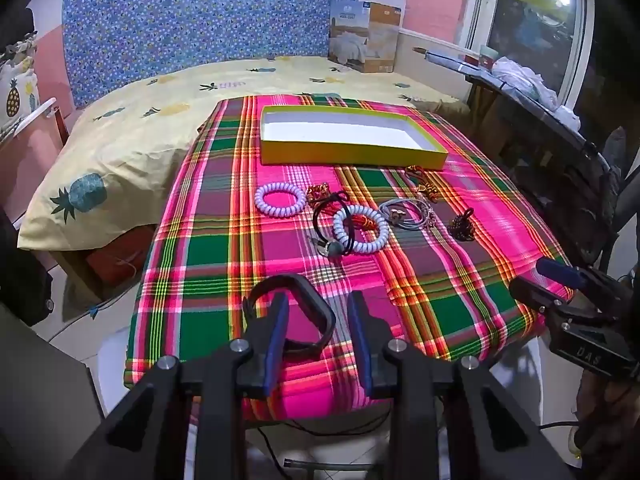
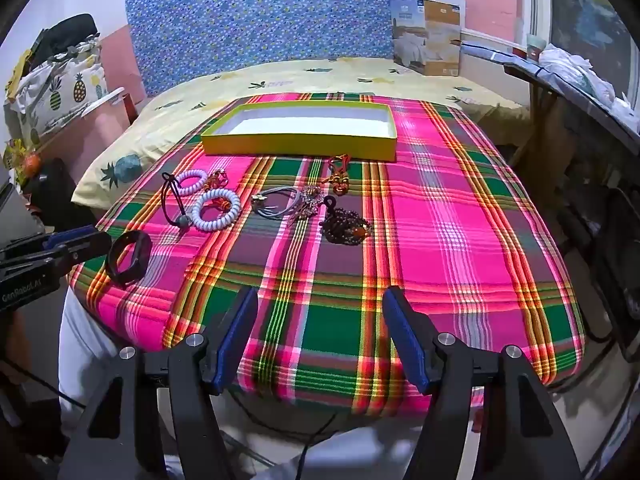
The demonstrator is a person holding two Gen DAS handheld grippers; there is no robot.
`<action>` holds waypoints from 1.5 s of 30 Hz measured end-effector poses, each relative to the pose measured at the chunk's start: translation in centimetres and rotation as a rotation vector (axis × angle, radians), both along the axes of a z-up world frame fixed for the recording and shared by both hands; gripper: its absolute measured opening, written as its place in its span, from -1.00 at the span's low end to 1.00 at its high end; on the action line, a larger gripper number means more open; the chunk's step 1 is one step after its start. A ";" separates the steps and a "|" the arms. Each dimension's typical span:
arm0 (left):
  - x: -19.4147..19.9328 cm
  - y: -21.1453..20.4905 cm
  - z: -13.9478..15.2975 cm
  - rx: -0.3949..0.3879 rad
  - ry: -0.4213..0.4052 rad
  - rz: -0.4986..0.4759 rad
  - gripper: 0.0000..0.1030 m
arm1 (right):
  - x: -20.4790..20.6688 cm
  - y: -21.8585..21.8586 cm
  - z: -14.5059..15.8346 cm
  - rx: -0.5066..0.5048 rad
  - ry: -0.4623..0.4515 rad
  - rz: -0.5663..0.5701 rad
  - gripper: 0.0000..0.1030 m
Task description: Organize jewelry
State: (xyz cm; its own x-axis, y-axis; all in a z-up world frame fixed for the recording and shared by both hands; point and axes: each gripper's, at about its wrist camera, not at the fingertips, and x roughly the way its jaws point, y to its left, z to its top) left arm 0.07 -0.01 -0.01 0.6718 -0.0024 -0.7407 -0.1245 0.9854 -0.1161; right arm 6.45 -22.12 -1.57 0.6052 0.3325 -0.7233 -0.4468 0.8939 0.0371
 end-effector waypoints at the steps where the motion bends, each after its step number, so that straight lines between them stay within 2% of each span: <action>1: 0.0 0.0 0.0 -0.002 -0.001 -0.003 -0.39 | 0.0 0.0 0.0 -0.001 -0.002 0.000 0.26; 8: -0.3 0.5 -0.9 -0.020 -0.004 -0.015 -0.39 | -0.1 0.2 0.0 -0.003 -0.002 0.000 0.26; 45: 0.0 -0.8 -0.3 -0.017 0.015 -0.016 -0.39 | 0.1 0.3 0.0 -0.007 0.000 0.000 0.26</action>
State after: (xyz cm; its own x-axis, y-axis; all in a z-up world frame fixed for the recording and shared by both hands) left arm 0.07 -0.77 -0.31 0.6603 -0.0256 -0.7505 -0.1110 0.9851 -0.1312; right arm 6.53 -21.86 -1.54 0.6053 0.3273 -0.7256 -0.4470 0.8940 0.0303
